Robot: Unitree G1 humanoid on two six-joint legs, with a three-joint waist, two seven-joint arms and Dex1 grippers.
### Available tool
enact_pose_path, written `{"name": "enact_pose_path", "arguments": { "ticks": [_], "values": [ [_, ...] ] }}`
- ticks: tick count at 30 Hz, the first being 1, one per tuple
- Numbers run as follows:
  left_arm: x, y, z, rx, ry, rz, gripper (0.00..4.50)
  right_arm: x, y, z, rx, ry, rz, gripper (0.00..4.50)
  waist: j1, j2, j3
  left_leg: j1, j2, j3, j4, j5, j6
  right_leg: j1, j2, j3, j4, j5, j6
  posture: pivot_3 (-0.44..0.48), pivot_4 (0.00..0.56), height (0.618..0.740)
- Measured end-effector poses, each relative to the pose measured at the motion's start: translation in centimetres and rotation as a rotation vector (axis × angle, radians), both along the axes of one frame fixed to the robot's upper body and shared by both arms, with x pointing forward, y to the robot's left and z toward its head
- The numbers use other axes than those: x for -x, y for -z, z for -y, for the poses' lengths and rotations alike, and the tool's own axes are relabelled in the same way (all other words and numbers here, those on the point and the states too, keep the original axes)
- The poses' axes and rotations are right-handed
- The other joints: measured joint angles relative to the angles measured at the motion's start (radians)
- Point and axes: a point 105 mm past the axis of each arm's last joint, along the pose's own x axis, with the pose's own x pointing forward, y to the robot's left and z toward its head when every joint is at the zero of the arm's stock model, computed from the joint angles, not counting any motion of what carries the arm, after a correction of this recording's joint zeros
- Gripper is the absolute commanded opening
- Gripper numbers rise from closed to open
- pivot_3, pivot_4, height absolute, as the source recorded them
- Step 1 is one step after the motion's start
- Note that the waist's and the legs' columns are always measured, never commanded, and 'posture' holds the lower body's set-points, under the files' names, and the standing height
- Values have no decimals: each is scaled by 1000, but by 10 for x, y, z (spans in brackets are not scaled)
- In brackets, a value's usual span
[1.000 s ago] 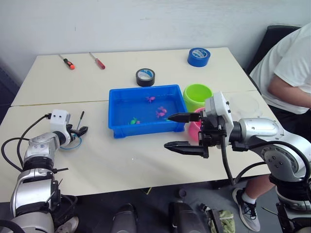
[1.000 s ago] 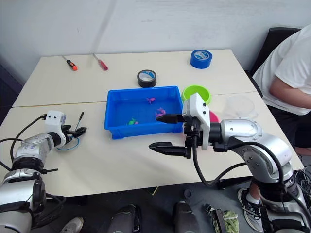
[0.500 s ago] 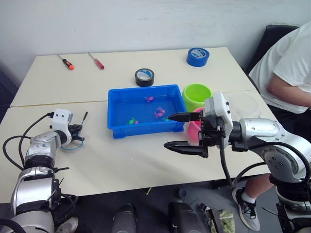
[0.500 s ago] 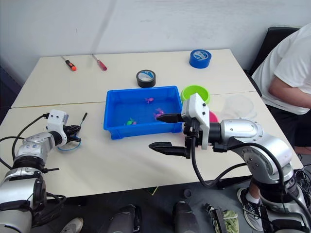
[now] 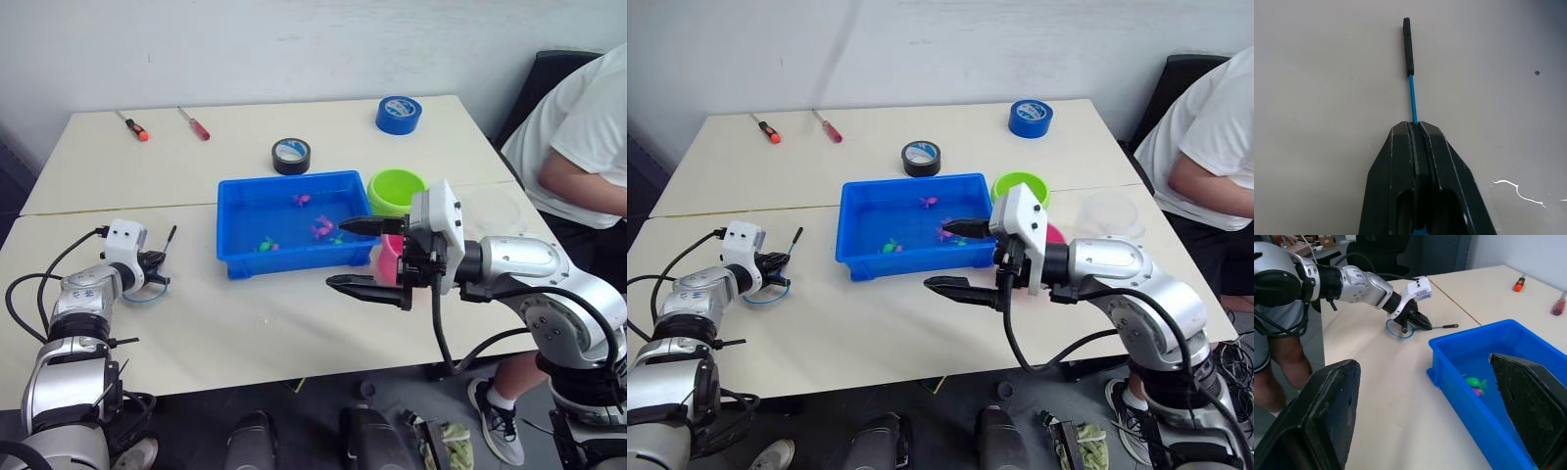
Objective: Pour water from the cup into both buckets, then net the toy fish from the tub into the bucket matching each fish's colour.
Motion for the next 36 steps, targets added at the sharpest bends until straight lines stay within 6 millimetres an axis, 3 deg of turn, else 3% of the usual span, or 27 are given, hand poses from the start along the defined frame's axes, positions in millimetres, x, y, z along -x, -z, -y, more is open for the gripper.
{"name": "enact_pose_path", "arguments": {
  "ticks": [6, 9, 12, 14, 17, 18, 20, 23, 27, 31, 36],
  "values": [
    [2, -3, -6, -18, -8, 4, 65, -1, 1, 0, 9, 8, 23, 4500, -2, 0, 0, 0, 0, 0, 0, 0, 0, 0, 0, 0, 0, 0, 0, 0, 150, 731],
    [14, -11, -30, -72, -49, 5, 65, -1, 1, -1, 2, 4, 21, 4500, -23, -2, 0, -1, 1, 0, -1, 0, 0, -1, 1, 0, 0, 0, -1, 0, 150, 731],
    [19, -58, -59, -156, -95, 111, 65, -3, 1, 0, -2, 10, 13, 4500, -27, -7, 1, -2, 3, 0, -2, -1, -2, -3, 2, -1, 0, -1, -1, 0, 150, 731],
    [16, -103, -63, -204, -79, 217, 65, -4, 0, 2, -10, 14, 10, 4500, -24, -7, 1, -2, 2, 0, -2, -1, -2, -3, 1, -1, -1, -1, -2, 0, 150, 731],
    [8, -164, -30, -225, 107, 373, 65, -4, -2, 2, -15, 3, 7, 4500, -8, -8, 1, -2, 1, 1, -1, -2, 0, -1, 0, -2, -3, -1, -2, 0, 150, 731],
    [8, -173, -14, -236, 198, 387, 65, -5, -2, 3, -15, 0, 2, 4500, -5, -8, 1, -2, 1, 1, -1, -2, 1, 0, 0, -2, -4, -1, -2, 0, 150, 731],
    [9, -183, 37, -260, 467, 393, 65, -10, -3, 5, -17, 4, -11, 4500, 2, -7, 1, -2, 0, 2, 0, -3, 1, 0, -1, -1, -4, -1, -2, 0, 150, 731],
    [16, -172, 94, -264, 763, 333, 65, -16, -7, 6, -19, 9, -14, 4500, 0, -7, 1, -2, 1, 2, 0, -3, 1, -1, 0, -1, -4, -1, -2, 0, 150, 731],
    [28, -156, 146, -206, 1022, 269, 65, -30, -5, 11, -9, 58, -30, 4500, -16, -6, 2, -2, 2, 2, 0, -2, 1, -2, 2, 0, -3, -1, -1, 0, 150, 731],
    [41, -154, 179, -193, 1220, 239, 65, -41, 6, 17, 28, 120, -66, 4500, -25, -6, 2, -2, 2, 3, 0, -2, 1, -2, 2, 1, -3, -1, -1, 0, 150, 731],
    [56, -141, 207, -163, 1420, 181, 65, -42, 12, 17, 64, 131, -82, 4500, -24, -3, 3, -2, 2, 3, 1, -2, 1, -2, 2, 2, -3, -1, -1, 0, 150, 731]
  ]
}}
